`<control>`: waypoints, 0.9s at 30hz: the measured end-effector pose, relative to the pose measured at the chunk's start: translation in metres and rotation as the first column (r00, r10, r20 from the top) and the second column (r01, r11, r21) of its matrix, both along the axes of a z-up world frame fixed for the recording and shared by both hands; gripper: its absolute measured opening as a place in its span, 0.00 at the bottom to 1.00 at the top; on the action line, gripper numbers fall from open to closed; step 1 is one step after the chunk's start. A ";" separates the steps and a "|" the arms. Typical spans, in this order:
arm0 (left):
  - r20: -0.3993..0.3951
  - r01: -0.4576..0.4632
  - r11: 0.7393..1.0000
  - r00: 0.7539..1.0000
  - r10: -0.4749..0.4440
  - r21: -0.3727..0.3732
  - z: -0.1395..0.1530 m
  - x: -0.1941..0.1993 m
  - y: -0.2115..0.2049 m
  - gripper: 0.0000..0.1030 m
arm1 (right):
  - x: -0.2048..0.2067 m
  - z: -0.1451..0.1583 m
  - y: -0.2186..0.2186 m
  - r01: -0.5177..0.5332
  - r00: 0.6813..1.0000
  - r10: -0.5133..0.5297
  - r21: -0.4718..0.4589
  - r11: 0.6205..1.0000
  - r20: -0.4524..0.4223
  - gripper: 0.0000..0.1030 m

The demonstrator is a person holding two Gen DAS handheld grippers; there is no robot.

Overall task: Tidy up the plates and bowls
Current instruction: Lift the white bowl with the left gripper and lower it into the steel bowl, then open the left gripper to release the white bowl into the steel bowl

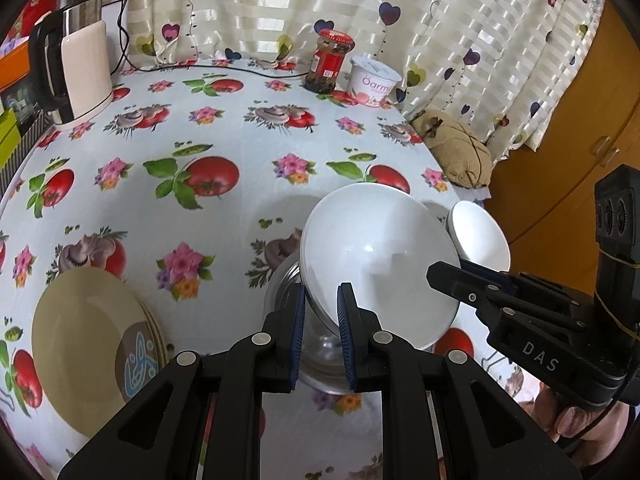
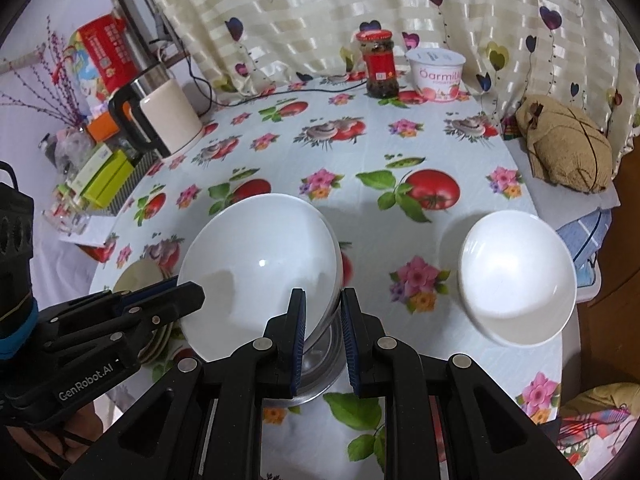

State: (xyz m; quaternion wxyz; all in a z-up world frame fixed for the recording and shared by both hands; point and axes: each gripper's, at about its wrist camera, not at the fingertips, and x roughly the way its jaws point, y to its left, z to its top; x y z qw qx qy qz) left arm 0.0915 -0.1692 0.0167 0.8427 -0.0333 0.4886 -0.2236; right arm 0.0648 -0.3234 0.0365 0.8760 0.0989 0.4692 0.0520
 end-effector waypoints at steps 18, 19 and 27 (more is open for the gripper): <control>-0.054 -0.002 1.000 0.999 0.003 0.022 -0.023 -0.004 0.001 0.17 | -0.001 -0.028 0.003 -0.016 0.997 0.017 0.009 1.000 -0.074 0.17; -0.057 -0.002 1.000 0.998 0.003 0.022 -0.024 -0.004 0.001 0.17 | -0.001 -0.029 0.002 -0.016 0.997 0.017 0.010 1.000 -0.077 0.17; -0.052 0.004 0.999 0.999 -0.003 0.034 -0.029 -0.002 0.000 0.17 | 0.001 -0.036 0.003 -0.019 0.996 0.020 0.009 1.000 -0.087 0.17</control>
